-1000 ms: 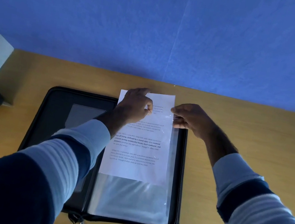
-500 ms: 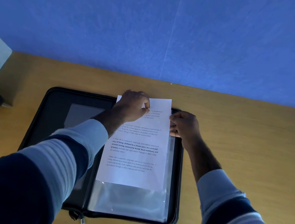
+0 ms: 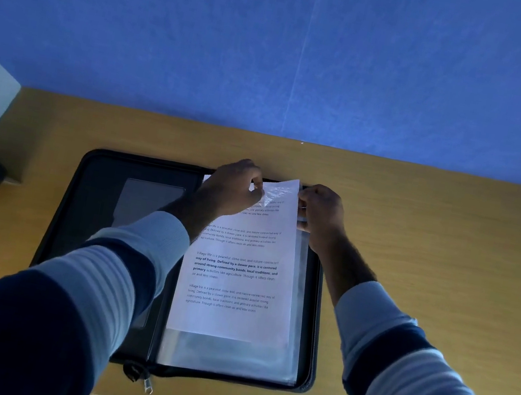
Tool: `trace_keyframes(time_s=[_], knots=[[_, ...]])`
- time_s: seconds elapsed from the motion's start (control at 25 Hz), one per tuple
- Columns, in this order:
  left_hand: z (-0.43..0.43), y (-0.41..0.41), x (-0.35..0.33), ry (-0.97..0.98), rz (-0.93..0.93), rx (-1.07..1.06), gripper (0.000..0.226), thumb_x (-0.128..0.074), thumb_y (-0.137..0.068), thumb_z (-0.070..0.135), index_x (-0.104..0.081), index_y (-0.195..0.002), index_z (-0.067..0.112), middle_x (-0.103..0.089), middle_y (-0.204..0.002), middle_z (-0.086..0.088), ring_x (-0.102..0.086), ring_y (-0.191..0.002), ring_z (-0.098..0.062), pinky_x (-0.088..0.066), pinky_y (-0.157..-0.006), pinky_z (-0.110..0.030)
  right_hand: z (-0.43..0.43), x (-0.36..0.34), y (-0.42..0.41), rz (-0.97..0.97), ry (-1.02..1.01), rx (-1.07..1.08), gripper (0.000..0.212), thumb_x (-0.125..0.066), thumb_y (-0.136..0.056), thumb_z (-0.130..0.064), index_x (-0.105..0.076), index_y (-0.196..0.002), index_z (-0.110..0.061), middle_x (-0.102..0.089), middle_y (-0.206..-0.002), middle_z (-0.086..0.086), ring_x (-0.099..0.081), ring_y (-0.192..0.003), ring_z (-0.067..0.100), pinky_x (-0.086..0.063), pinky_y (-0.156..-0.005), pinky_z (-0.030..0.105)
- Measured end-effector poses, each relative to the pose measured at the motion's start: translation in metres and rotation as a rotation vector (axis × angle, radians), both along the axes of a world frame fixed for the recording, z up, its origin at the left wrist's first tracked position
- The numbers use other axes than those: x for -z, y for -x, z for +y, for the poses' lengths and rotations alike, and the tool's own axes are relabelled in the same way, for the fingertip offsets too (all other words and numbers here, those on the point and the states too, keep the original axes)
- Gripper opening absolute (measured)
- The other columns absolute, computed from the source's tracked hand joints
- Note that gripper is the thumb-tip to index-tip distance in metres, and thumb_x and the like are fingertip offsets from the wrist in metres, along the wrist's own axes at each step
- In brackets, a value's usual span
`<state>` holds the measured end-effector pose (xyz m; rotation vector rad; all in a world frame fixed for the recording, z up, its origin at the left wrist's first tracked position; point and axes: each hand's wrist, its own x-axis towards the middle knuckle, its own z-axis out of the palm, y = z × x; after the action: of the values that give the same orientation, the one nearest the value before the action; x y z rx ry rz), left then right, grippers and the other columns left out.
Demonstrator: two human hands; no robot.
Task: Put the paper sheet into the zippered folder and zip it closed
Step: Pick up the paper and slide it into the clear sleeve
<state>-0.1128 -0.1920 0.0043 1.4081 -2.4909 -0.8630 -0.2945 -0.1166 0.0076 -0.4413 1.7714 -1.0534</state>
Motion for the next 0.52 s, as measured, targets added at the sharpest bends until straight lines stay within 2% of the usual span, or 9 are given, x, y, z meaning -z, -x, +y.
trace_keyframes(time_s=[0.12,0.28,0.4,0.52], knots=[[-0.002,-0.001,0.004,-0.061,-0.003,-0.028,0.017,-0.065,-0.090,0.035,-0.065,-0.092,0.018,-0.062,-0.109,0.005,-0.060,-0.089,-0.018,-0.048,-0.077,-0.032,-0.001,0.003,-0.003,0.002,-0.009,0.018,0.015,-0.052,-0.092,-0.011,-0.065,-0.090,-0.003,-0.070,-0.065,-0.002,-0.067,-0.055,0.015,-0.052,-0.048,0.026],[0.004,-0.002,0.011,-0.183,0.006,-0.031,0.024,-0.063,-0.089,0.035,-0.059,-0.110,0.024,-0.063,-0.122,0.005,-0.061,-0.101,-0.019,-0.052,-0.084,-0.035,0.004,0.006,-0.003,-0.009,0.032,0.037,0.017,-0.051,-0.092,-0.012,-0.063,-0.095,0.000,-0.073,-0.067,-0.002,-0.069,-0.056,0.012,-0.053,-0.049,0.025],[0.007,-0.003,0.014,-0.186,0.071,-0.032,0.015,-0.063,-0.088,0.033,-0.058,-0.100,0.026,-0.066,-0.117,0.006,-0.063,-0.098,-0.019,-0.049,-0.075,-0.031,0.008,0.009,-0.002,-0.018,0.069,0.022,0.017,-0.052,-0.095,-0.014,-0.062,-0.094,0.000,-0.075,-0.074,0.001,-0.072,-0.064,0.016,-0.055,-0.053,0.028],[0.008,-0.003,0.013,-0.173,0.114,-0.027,0.015,-0.061,-0.088,0.033,-0.061,-0.097,0.021,-0.069,-0.109,0.004,-0.065,-0.107,-0.017,-0.053,-0.086,-0.037,0.010,0.011,-0.003,-0.044,0.062,0.065,0.014,-0.053,-0.094,-0.013,-0.064,-0.086,-0.008,-0.073,-0.077,0.004,-0.067,-0.070,0.021,-0.052,-0.058,0.031]])
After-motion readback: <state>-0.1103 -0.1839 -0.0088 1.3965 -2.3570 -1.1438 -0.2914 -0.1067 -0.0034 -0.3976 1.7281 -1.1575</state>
